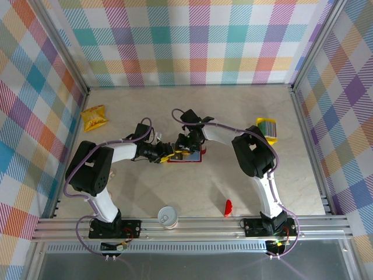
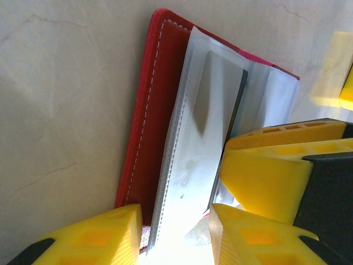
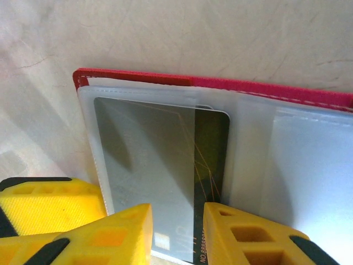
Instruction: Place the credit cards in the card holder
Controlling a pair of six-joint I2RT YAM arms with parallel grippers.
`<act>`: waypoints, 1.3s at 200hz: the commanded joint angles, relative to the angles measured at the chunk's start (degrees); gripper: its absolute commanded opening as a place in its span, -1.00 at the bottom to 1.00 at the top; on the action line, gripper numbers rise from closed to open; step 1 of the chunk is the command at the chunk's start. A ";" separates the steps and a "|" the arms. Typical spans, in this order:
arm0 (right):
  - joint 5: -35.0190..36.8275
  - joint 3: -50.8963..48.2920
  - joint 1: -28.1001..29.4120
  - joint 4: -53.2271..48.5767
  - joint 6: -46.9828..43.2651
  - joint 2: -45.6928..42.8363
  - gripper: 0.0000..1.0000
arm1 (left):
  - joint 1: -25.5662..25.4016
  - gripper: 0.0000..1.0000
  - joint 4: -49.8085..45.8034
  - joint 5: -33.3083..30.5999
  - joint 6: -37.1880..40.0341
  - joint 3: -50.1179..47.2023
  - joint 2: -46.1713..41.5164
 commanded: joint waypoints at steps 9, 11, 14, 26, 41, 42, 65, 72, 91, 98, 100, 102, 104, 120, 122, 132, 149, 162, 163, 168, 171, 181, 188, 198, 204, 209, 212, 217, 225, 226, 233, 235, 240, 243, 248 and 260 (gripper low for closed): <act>-2.10 1.06 0.55 1.27 0.92 1.57 -0.41 | -0.24 -0.27 0.53 -0.11 0.68 -0.88 0.50; -2.17 1.09 0.55 1.28 0.95 1.64 -0.41 | -0.24 -0.27 0.50 -0.08 0.66 -0.93 0.49; -2.19 1.09 0.55 1.28 0.95 1.66 -0.41 | -0.24 -0.27 0.54 -0.05 0.68 -0.92 0.52; -2.52 1.05 0.55 1.87 1.35 1.66 -0.42 | -0.24 -0.27 0.63 -0.02 0.66 -0.95 0.50; -2.96 0.98 0.51 2.59 1.74 1.70 -0.44 | -0.24 -0.28 0.61 -0.07 0.69 -1.02 0.49; -3.01 0.98 0.53 2.68 1.86 1.64 -0.44 | -0.24 -0.28 0.62 -0.07 0.69 -1.03 0.46; -3.49 1.04 0.53 3.62 2.51 1.65 -0.46 | -0.24 -0.28 0.64 -0.07 0.65 -1.03 0.57; -3.54 1.20 0.55 3.58 2.60 1.57 -0.46 | -0.24 -0.28 0.72 -0.07 0.64 -1.07 0.51; -3.72 1.25 0.55 3.66 2.60 1.25 -0.46 | -0.24 -0.28 0.60 -0.15 0.61 -1.06 0.35; -3.77 1.16 0.55 3.62 2.56 0.91 -0.46 | -0.24 -0.28 0.55 -0.23 0.71 -1.07 0.28; -3.75 1.16 0.55 3.64 2.57 0.83 -0.46 | -0.24 -0.28 0.61 -0.24 0.69 -1.04 0.33; -3.77 1.09 0.55 3.67 2.57 0.62 -0.46 | -0.24 -0.28 0.59 -0.29 0.68 -1.03 0.34; -3.77 1.07 0.55 3.72 2.59 0.50 -0.46 | -0.24 -0.28 0.62 -0.32 0.68 -1.03 0.32; -3.62 0.98 0.50 3.38 2.60 -0.85 -0.45 | -0.24 -0.28 0.50 -0.54 0.70 -1.07 0.30; -3.54 0.98 0.54 3.30 2.60 -1.03 -0.45 | -0.24 -0.28 0.47 -0.58 0.75 -1.04 0.33; -2.59 0.96 0.47 2.51 2.52 -2.32 -0.42 | -0.24 -0.28 0.43 -0.68 0.76 -1.08 0.27; 0.35 0.26 0.38 0.35 2.00 -5.19 -0.37 | -0.24 -0.28 0.36 -0.77 0.79 -0.95 0.19; 2.68 -1.25 0.20 -0.58 1.57 -8.30 -0.34 | -0.24 -0.28 0.34 -0.86 0.79 -0.95 0.05; 2.84 -1.37 0.16 -0.66 1.52 -8.55 -0.34 | -0.24 -0.28 0.36 -0.86 0.78 -0.90 0.02; 3.78 -2.13 0.11 -0.97 1.25 -9.77 -0.34 | -0.24 -0.28 0.28 -0.86 0.76 -0.86 0.03; 4.39 -2.49 0.11 -1.29 1.14 -10.49 -0.34 | -0.24 -0.28 0.22 -0.86 0.77 -0.86 0.02; 6.65 -4.12 0.02 -1.94 0.63 -13.01 -0.33 | -0.24 -0.28 0.26 -0.85 0.77 -0.85 -0.18; 8.09 -5.39 0.02 -2.22 0.45 -14.80 -0.33 | -0.24 -0.28 0.32 -0.84 0.77 -0.85 -0.18; 9.72 -7.43 -0.23 -2.41 0.64 -17.33 -0.32 | -0.24 -0.28 0.35 -0.86 0.85 -0.77 -0.34; 10.46 -8.79 -0.45 -2.35 0.82 -18.75 -0.31 | -0.24 -0.28 0.35 -0.81 0.87 -0.77 -0.34; 10.92 -9.74 -0.58 -2.17 0.98 -19.84 -0.31 | -0.24 -0.28 0.51 -0.76 0.88 -0.86 -0.48; 11.17 -10.37 -0.64 -2.03 1.06 -20.40 -0.31 | -0.24 -0.28 0.53 -0.77 0.86 -0.86 -0.53; 11.38 -11.15 -0.75 -1.83 1.15 -21.13 -0.31 | -0.25 -0.28 0.55 -0.77 0.86 -0.85 -0.60; 11.54 -11.74 -0.83 -2.01 1.04 -21.67 -0.31 | -0.24 -0.28 0.72 -0.77 0.87 -0.93 -0.62; 11.49 -11.75 -0.84 -2.04 0.99 -21.70 -0.31 | -0.24 -0.28 0.72 -0.77 0.91 -0.94 -0.67; 10.65 -11.52 -0.85 -2.17 0.43 -21.28 -0.31 | -0.24 -0.28 0.73 -0.77 0.86 -0.94 -0.68; 10.25 -11.33 -0.85 -2.38 0.19 -21.06 -0.31 | -0.28 -0.29 0.73 -0.77 0.86 -0.94 -0.66; 9.05 -10.58 -0.79 -2.81 -0.30 -20.22 -0.32 | -0.24 -0.29 0.87 -0.77 0.81 -0.94 -0.71; 8.41 -9.97 -0.77 -3.20 -0.54 -19.58 -0.33 | -0.24 -0.29 0.83 -0.77 0.77 -0.95 -0.66; 7.40 -8.89 -0.69 -3.73 -0.92 -18.42 -0.34 | -0.24 -0.29 0.93 -0.77 0.77 -1.03 -0.66; 5.81 -6.25 -0.14 -4.91 -1.22 -15.62 -0.34 | -0.24 -0.29 1.04 -0.77 0.69 -1.03 -0.67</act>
